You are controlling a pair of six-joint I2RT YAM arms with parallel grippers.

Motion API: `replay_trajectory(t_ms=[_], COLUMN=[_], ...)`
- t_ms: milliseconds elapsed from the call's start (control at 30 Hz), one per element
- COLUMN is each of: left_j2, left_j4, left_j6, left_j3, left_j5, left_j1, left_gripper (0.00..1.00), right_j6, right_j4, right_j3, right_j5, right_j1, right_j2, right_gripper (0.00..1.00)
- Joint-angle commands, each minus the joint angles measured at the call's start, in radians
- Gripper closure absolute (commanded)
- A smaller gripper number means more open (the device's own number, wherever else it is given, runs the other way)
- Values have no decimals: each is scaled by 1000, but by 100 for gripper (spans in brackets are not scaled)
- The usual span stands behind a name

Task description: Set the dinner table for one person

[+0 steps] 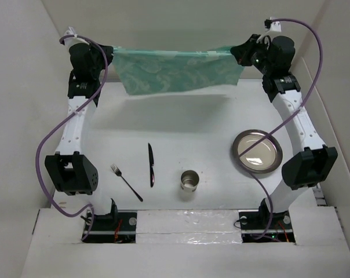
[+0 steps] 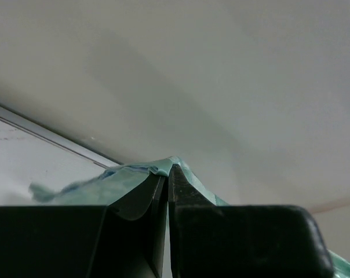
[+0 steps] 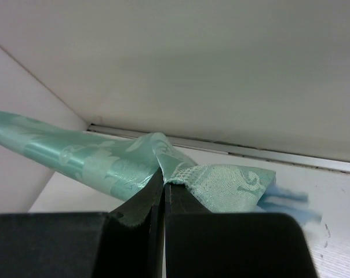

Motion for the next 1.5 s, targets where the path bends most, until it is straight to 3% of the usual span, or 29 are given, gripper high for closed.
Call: replay_trajectory(t_ms=[0,133,200,267,400,533,800,1100,1333,1467], left_j2=[-64,-109,-106,-107,-104,-81,-142,-224,-291,-337], left_j4=[92,232,312,356,462,497,593,576,496,459], left_j6=[2,-47,-94,-99,-113,-96,-159,-199,-214,-218], left_j3=[-32,-294,-539,-584,-826,-926,-1121,-1216,-1236,-1247], left_j5=[38,59,68,65,12,-31,-87,-165,-208,-223], left_j1=[9,9,9,9,9,9,9,-9,-28,-28], left_gripper=[100,100,100,100,100,100,100,100,100,85], right_j6=[-5,28,35,39,61,50,48,36,53,48], right_j4=[102,244,335,362,477,494,492,475,456,397], right_j3=[-68,-379,-620,-666,-822,-848,-958,-1069,-1105,-1101], right_j5=[-9,-16,-10,-6,-21,-44,-10,31,73,143], right_j1=[-13,-33,-33,-33,-33,-33,-24,-6,28,72], right_j2=[-88,-156,-134,-130,-35,65,15,-61,-111,-160], right_gripper=[100,100,100,100,100,100,100,100,93,88])
